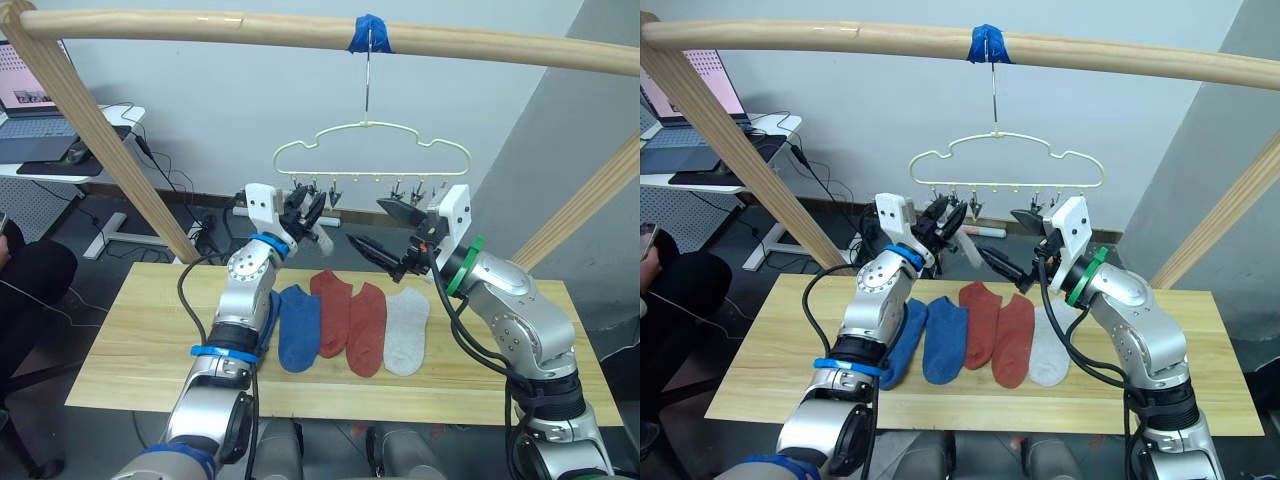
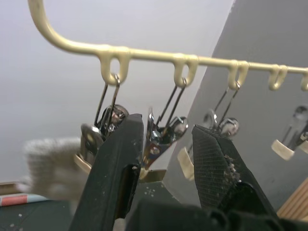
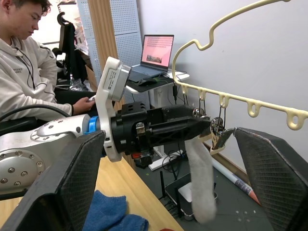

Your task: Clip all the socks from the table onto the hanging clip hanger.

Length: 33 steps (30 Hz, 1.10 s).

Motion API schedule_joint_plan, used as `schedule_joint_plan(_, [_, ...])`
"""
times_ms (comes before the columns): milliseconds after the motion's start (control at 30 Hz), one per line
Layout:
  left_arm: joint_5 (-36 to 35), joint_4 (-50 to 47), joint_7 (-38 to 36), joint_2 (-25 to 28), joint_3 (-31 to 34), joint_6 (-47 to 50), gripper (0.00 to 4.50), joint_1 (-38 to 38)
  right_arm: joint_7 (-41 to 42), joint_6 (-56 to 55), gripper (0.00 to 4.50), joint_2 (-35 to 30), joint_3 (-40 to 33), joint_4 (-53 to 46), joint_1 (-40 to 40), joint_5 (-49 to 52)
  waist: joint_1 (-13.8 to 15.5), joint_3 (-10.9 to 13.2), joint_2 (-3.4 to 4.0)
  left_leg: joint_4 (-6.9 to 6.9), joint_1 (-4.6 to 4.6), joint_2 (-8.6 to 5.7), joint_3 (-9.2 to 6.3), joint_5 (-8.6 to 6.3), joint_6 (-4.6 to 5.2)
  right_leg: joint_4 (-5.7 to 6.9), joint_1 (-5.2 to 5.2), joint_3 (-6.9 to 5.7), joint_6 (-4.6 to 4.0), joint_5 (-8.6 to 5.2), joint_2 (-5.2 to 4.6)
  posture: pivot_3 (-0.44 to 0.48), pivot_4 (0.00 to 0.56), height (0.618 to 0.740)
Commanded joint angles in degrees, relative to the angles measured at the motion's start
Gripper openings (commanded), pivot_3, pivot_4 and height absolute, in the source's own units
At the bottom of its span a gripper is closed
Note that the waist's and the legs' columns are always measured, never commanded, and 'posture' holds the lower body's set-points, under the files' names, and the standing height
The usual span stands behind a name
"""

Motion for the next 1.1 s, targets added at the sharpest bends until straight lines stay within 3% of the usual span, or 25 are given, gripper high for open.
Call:
schedule_joint_plan(33, [0.73,-0.25,0.78,-0.41,0.43,-2.12,1.87,-1.64,-0.26,-0.63,4.50,-0.42,-0.57,-2.82,-0.96,0.54,0.00,0.00,0.00,0.00,0.00,0.00,0.00,0.00,0.00,0.00,0.00,0.00,0.00,0.00,0.00,-0.050,0.177,0.740])
schedule_joint_plan(333, [1.14,-0.10,0.60,-0.32,0.59,-2.71,1.87,-1.63,-0.34,-0.77,4.50,-0.57,-0.61,-2.71,-0.94,0.54,-0.01,0.00,0.00,0.00,0.00,0.00,-0.01,0.00,0.00,0.00,0.00,-0.01,0.00,0.00,0.00,-0.047,0.179,0.740])
schedule_joint_plan(600, [1.10,-0.67,0.30,-0.42,0.50,-2.57,0.14,-1.72,-0.33,-0.94,4.50,-0.34,-0.46,-2.19,-0.86,0.50,0.01,0.00,0.00,0.00,0.00,0.00,-0.01,0.00,0.00,0.01,0.00,-0.01,0.00,0.00,0.00,-0.042,0.181,0.740])
schedule_joint_plan(833, [0.83,-1.60,-0.05,-0.07,0.56,-1.62,0.01,-1.44,-0.61,-0.69,4.50,-0.39,0.10,-1.34,0.52,-0.19,0.01,0.00,0.00,0.01,0.00,0.00,-0.01,0.00,0.00,0.02,0.01,-0.01,0.00,0.00,0.00,-0.042,0.181,0.740])
schedule_joint_plan(933, [-0.74,-6.08,-2.84,2.31,0.12,6.31,0.01,-0.09,-3.95,2.99,4.50,-4.23,4.92,7.55,4.91,-8.53,0.00,-0.02,-0.02,0.00,0.00,0.00,-0.02,0.00,0.00,0.01,0.03,-0.02,0.00,0.00,0.00,-0.032,0.180,0.740])
schedule_joint_plan(1100, [-7.22,-16.07,-7.70,7.94,1.30,25.18,0.01,1.52,-3.31,-4.12,4.50,-5.87,12.17,29.21,4.64,-18.91,-0.22,0.10,0.16,0.02,0.13,0.01,0.01,0.01,0.00,0.06,0.11,0.00,0.00,0.00,0.00,-0.013,0.179,0.740])
